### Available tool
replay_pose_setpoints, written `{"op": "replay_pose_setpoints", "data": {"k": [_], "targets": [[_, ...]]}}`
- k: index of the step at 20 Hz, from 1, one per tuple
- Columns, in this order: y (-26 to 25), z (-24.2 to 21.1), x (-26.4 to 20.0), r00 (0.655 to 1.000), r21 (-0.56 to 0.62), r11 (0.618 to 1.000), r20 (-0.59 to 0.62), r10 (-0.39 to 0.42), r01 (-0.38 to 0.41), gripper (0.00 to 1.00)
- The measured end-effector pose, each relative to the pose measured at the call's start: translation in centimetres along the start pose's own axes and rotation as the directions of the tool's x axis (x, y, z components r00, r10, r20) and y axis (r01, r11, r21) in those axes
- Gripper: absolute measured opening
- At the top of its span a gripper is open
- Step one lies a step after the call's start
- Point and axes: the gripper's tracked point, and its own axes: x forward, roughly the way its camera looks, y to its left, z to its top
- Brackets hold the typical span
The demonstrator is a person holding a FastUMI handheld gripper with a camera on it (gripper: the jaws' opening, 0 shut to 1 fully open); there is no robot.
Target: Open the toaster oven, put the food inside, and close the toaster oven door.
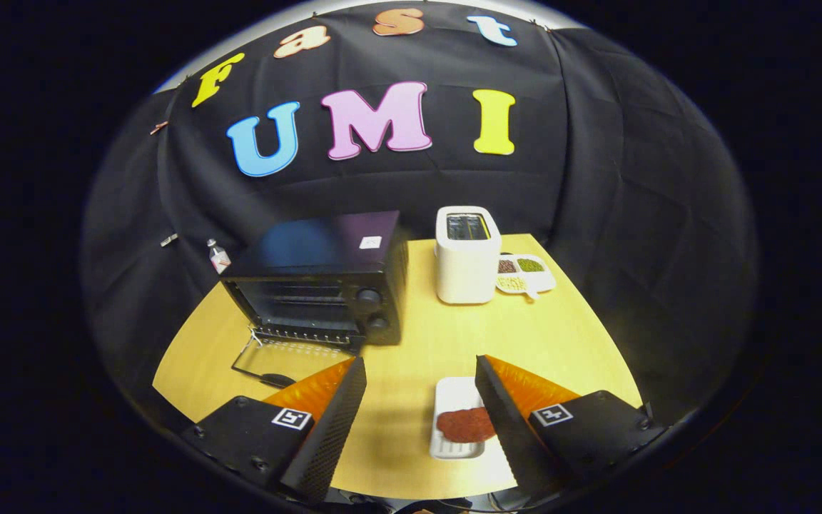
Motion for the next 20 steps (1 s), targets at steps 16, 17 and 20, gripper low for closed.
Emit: {"op": "replay_pose_setpoints", "data": {"k": [16, 17, 20], "targets": [[-9.3, -12.4, 6.9, 0.902, 0.266, 0.942, -0.321, 0.288, -0.206, 0.88], [-9.2, -12.7, 7.1, 0.894, 0.307, 0.930, -0.329, 0.305, -0.204, 0.87], [-8.7, -12.4, 7.5, 0.888, 0.396, 0.895, -0.307, 0.341, -0.206, 0.63]]}}
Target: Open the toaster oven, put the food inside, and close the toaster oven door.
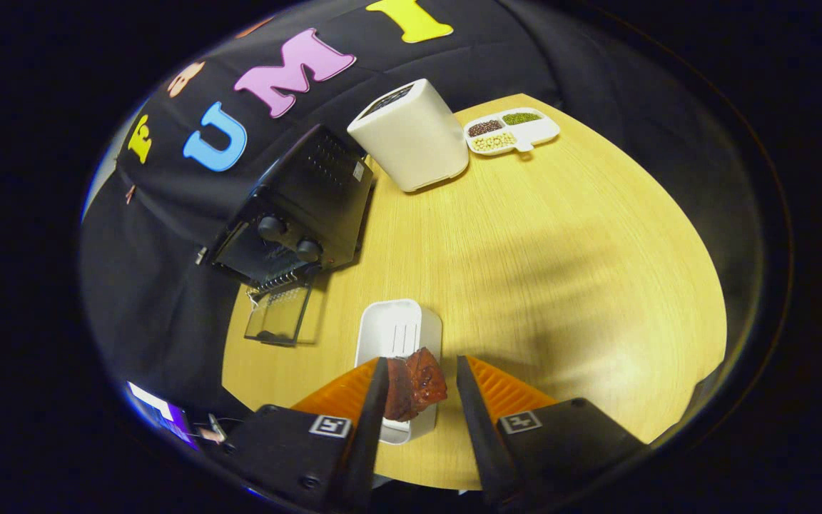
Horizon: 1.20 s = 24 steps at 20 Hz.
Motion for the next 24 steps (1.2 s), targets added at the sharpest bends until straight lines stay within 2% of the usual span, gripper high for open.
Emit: {"op": "replay_pose_setpoints", "data": {"k": [1, 4, 8, 12, 15, 24], "targets": [[-0.1, 0.2, 0.1, 1.000, 0.004, 1.000, 0.009, 0.001, -0.001, 0.51], [-0.2, 0.4, -0.4, 1.000, 0.008, 1.000, 0.006, 0.026, -0.026, 0.27], [0.2, 0.9, -0.7, 0.997, 0.022, 0.997, -0.017, 0.073, -0.073, 0.18], [1.3, 1.2, -1.4, 0.997, -0.070, 0.995, -0.023, 0.072, -0.074, 0.15], [2.4, 2.1, -2.8, 0.998, -0.093, 0.994, 0.003, 0.064, -0.064, 0.15], [7.0, 4.6, -8.1, 0.985, 0.048, 0.999, 0.171, -0.002, -0.006, 0.15]]}}
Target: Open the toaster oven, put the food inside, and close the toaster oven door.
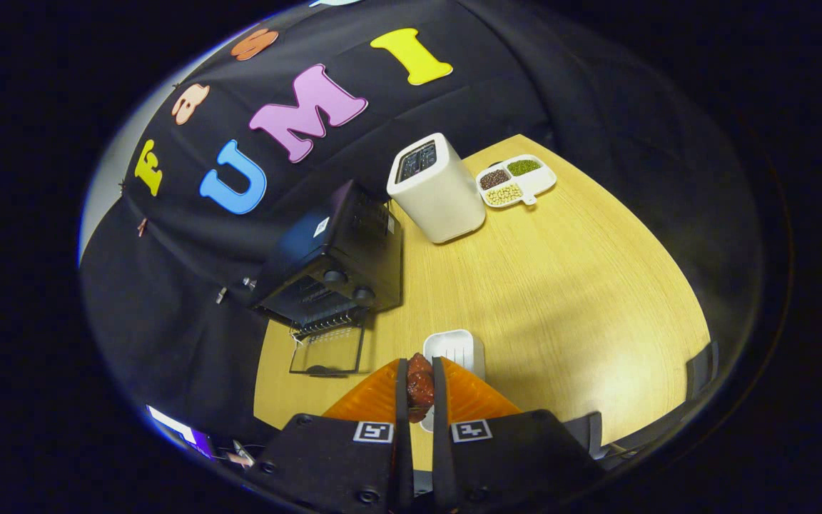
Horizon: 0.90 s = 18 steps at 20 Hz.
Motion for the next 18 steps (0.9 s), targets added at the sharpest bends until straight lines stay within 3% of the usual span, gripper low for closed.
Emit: {"op": "replay_pose_setpoints", "data": {"k": [5, 11, 18], "targets": [[7.0, -3.2, -0.2, 0.998, 0.061, 0.998, 0.062, 0.012, -0.015, 0.15], [15.9, -7.9, 2.8, 0.989, 0.190, 0.977, 0.130, 0.068, -0.092, 0.15], [20.8, -6.6, 8.9, 0.967, 0.215, 0.965, 0.237, 0.096, -0.149, 0.15]]}}
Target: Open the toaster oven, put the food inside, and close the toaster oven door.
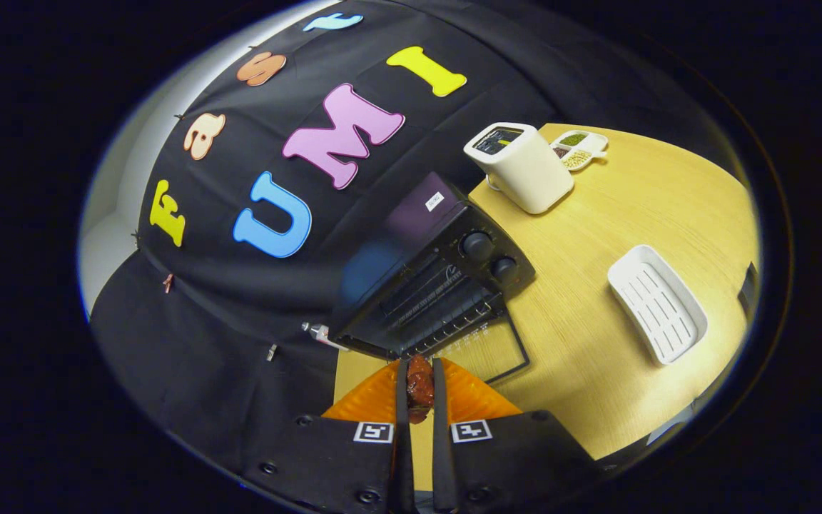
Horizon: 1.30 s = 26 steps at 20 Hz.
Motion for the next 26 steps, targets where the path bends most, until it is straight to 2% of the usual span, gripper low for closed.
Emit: {"op": "replay_pose_setpoints", "data": {"k": [4, 9, 14, 19, 23, 26], "targets": [[1.5, 0.3, 5.4, 0.998, 0.068, 0.997, 0.052, 0.041, -0.045, 0.15], [1.4, -0.4, 12.0, 0.992, 0.134, 0.989, 0.112, 0.053, -0.068, 0.14], [0.7, 0.0, 16.1, 0.971, 0.183, 0.978, 0.231, 0.056, -0.100, 0.14], [-0.2, 0.1, 18.4, 0.953, 0.114, 0.991, 0.299, 0.039, -0.076, 0.14], [-0.7, -1.1, 19.9, 0.959, 0.065, 0.997, 0.282, 0.014, -0.034, 0.15], [-0.6, -0.9, 19.2, 0.955, 0.000, 1.000, 0.297, 0.014, -0.015, 0.19]]}}
